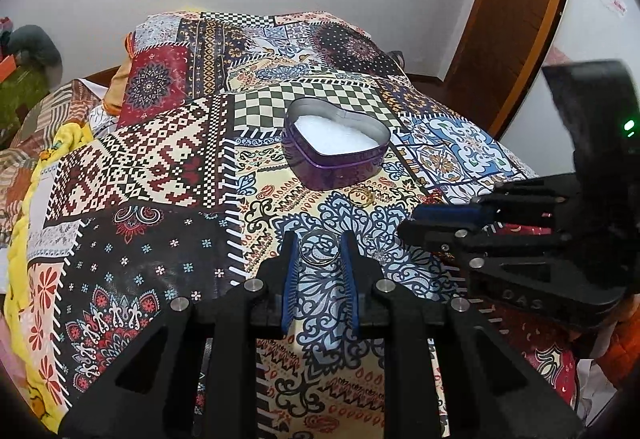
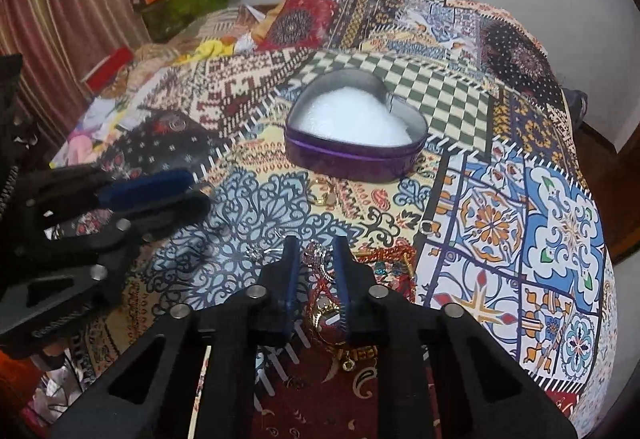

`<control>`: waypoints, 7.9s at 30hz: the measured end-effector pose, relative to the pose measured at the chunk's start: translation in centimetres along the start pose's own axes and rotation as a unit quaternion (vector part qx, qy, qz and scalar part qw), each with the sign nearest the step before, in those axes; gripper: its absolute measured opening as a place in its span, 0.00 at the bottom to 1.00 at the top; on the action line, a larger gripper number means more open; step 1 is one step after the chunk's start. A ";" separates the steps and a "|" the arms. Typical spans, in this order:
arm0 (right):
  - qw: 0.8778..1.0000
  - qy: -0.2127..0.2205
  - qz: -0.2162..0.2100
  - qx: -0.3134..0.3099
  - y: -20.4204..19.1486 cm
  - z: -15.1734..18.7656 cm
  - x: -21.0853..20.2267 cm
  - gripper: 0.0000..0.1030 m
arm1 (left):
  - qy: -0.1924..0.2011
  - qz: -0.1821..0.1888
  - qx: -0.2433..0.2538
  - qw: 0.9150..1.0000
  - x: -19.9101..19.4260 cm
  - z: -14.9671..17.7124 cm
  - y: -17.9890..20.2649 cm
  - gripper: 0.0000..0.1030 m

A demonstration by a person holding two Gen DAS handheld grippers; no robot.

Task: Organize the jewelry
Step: 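Carry the silver ring in the left tool over the purple heart tin, then lower the ring into the tin and open the left tool, then grasp the gold ring beside the red bead bracelet with the right tool, then carry the gold ring in the right tool over the heart tin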

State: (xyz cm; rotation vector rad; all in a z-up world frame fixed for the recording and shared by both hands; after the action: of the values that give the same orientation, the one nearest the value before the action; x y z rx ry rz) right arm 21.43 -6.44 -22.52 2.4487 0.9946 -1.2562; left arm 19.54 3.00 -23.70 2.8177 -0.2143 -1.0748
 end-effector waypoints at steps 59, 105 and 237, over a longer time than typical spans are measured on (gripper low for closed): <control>0.997 0.052 -0.051 0.035 5.7 -8.6 2.0 0.12 | -0.005 0.009 0.081 0.997 7.3 -6.6 1.9 0.20; 0.999 0.044 -0.004 0.006 3.5 -7.5 -2.5 0.23 | 0.021 -0.029 0.062 0.997 -0.2 -6.9 0.5 0.31; 0.994 0.109 -0.022 0.014 4.6 -7.9 -1.8 0.17 | 0.088 0.029 0.023 0.995 0.9 -10.5 1.5 0.08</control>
State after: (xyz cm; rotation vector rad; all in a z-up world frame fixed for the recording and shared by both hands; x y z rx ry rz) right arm 28.77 -7.04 -16.79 2.6430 1.0953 -1.0391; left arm 27.08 2.01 -16.29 2.9056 -0.3056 -0.8134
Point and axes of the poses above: each gripper's, at about its wrist camera, not at the fingertips, and x roughly the way its jaws point, y to its right, z to its underside, the point moved 6 cm from there along x, roughly the way its jaws point, and after that the axes turned 6 degrees about y, right-handed, at the moved point
